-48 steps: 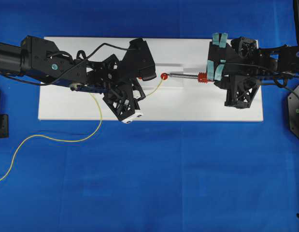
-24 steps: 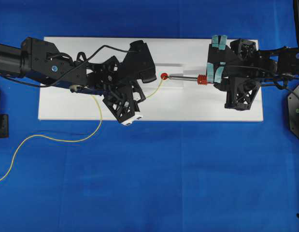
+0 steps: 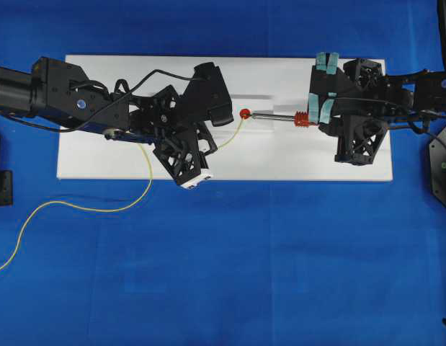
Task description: Touch the tip of the soldering iron to the tip of the solder at the mark.
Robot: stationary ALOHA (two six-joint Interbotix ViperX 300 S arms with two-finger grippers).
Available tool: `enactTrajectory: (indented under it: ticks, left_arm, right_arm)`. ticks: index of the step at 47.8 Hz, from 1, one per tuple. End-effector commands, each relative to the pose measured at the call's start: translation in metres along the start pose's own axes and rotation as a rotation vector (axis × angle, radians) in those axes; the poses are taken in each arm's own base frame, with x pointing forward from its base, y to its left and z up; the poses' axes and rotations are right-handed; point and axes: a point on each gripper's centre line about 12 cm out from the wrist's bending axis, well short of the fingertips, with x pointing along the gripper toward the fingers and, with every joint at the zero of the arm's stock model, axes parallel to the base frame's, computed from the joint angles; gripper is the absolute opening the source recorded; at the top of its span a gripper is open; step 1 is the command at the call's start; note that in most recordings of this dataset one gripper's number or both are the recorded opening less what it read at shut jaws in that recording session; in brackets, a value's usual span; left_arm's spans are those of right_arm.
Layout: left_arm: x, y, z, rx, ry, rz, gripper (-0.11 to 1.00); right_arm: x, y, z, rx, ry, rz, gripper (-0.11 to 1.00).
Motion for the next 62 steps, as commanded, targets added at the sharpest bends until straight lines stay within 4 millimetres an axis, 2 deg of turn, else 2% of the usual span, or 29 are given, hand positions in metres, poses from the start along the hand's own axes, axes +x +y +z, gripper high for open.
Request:
enactTrajectory:
  ticks: [1,47,51,62]
  left_arm:
    - [-0.009,-0.004,0.011,0.003,-0.038,-0.013,0.02]
    - [-0.012,-0.005,0.013,0.005,-0.045,-0.016,0.02]
    - [-0.023,-0.01,0.018,0.019,-0.06,-0.025,0.02]
    - [-0.076,-0.019,0.032,0.04,-0.123,-0.054,0.02]
  right_arm:
    - [-0.005,0.001,0.011,0.002,-0.035,0.005,0.06]
    - [-0.005,0.001,0.011,0.003,-0.038,0.005,0.06]
    - [-0.005,0.001,0.01,0.003,-0.037,0.004,0.06]
    - [-0.007,0.001,0.009,0.003,-0.04,0.005,0.06]
